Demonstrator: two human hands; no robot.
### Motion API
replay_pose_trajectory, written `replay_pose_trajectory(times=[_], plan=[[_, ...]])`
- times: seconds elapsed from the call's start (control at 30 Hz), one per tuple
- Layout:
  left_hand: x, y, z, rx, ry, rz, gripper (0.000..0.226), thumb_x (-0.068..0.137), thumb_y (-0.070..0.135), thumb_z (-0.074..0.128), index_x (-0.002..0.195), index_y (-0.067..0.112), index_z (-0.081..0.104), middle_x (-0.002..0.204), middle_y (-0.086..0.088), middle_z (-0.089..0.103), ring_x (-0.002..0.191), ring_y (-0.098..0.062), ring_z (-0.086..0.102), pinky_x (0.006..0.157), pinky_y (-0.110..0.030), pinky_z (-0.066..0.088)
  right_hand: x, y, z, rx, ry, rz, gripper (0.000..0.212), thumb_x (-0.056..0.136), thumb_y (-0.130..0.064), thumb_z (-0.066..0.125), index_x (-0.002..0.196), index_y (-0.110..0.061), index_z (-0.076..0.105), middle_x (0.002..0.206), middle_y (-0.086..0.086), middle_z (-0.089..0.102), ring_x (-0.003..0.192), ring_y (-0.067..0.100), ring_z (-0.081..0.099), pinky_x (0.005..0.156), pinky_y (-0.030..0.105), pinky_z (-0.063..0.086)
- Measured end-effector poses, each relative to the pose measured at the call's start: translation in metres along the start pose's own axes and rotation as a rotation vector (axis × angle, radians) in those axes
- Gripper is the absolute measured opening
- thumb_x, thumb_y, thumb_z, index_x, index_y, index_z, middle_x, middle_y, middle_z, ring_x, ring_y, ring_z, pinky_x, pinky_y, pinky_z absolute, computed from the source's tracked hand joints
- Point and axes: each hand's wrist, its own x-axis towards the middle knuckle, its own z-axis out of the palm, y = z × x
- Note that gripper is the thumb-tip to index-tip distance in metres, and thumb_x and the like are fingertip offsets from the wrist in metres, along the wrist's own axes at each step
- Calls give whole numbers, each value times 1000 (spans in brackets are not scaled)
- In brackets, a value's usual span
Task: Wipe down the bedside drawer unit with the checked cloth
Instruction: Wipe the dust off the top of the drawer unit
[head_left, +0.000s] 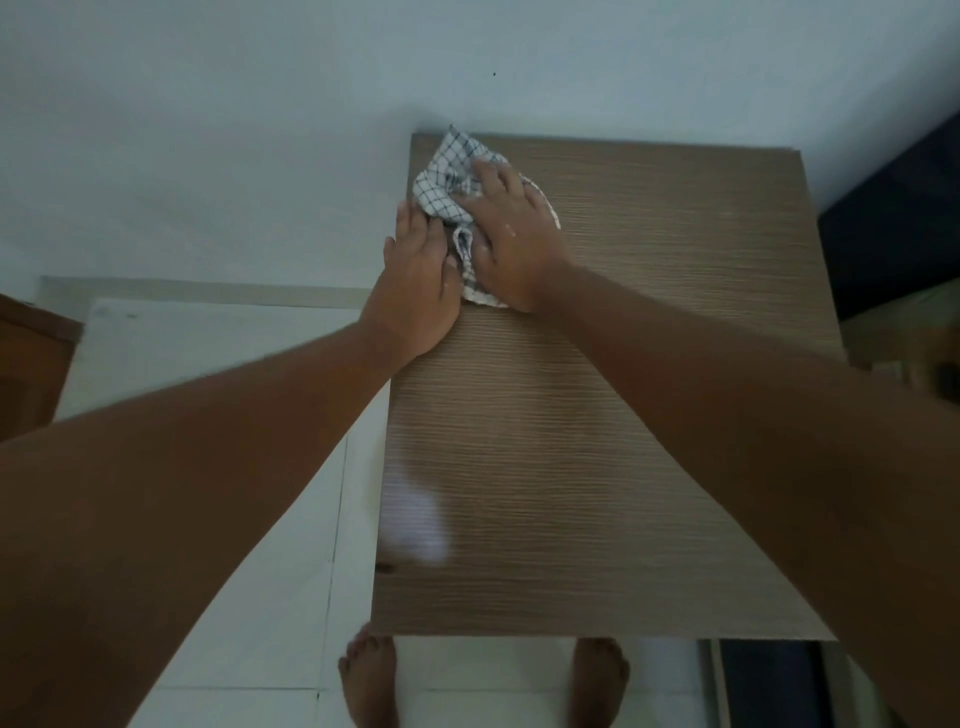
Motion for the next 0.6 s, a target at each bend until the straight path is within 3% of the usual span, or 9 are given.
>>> replay_pose_trajectory(times=[0.23, 0.43, 0.6], plan=[[-38, 1, 5, 37, 5, 39, 56, 104, 10, 33, 158, 0, 20, 166, -25, 10, 156, -38, -1, 127, -51, 5, -66, -13, 1, 15, 1, -45, 50, 98, -30, 28, 140, -13, 51, 160, 9, 37, 152, 33, 26, 124, 50, 21], [-71, 11, 6, 150, -41, 42, 60, 101, 11, 34, 158, 2, 20, 166, -25, 12, 156, -36, 3, 127, -51, 4, -119, -30, 6, -40, -41, -15, 60, 98, -34, 23, 152, -14, 40, 161, 10, 36, 151, 34, 26, 124, 50, 22], [-97, 18, 6, 194, -82, 19, 63, 102, 19, 38, 158, -3, 16, 167, -24, 8, 156, -34, 1, 127, -50, 2, -171, -46, 11, 24, 2, -22, 54, 99, -30, 30, 145, -12, 49, 157, 10, 43, 149, 34, 32, 123, 49, 24]])
